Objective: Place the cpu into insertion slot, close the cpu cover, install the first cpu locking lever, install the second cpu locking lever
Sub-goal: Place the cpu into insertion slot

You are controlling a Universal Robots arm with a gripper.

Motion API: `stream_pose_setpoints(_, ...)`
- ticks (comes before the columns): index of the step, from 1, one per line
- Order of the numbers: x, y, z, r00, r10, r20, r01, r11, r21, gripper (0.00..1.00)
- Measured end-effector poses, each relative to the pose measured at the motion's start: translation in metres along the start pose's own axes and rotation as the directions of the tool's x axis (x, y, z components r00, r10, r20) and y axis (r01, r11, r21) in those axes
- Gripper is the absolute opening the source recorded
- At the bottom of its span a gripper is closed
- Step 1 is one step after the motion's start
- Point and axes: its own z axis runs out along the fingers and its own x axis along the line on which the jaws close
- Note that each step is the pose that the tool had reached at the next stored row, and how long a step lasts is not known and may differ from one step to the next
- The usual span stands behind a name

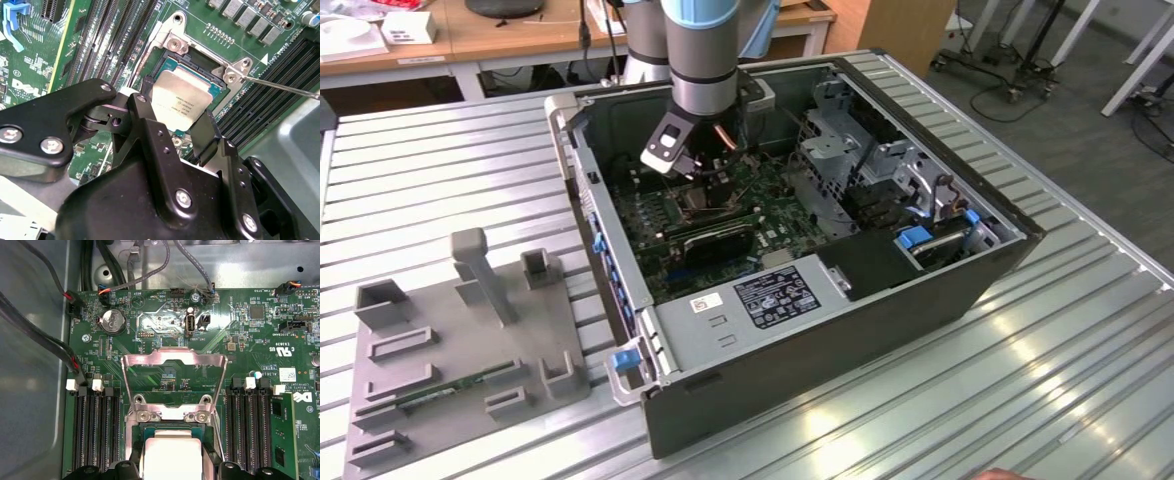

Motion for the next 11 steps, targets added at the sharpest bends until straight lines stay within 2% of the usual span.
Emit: stream_pose_setpoints(11, 0.0002, 0.0001, -0.0005, 1.0, 0.0, -0.0006, 0.0, 1.0, -0.0005, 0.54)
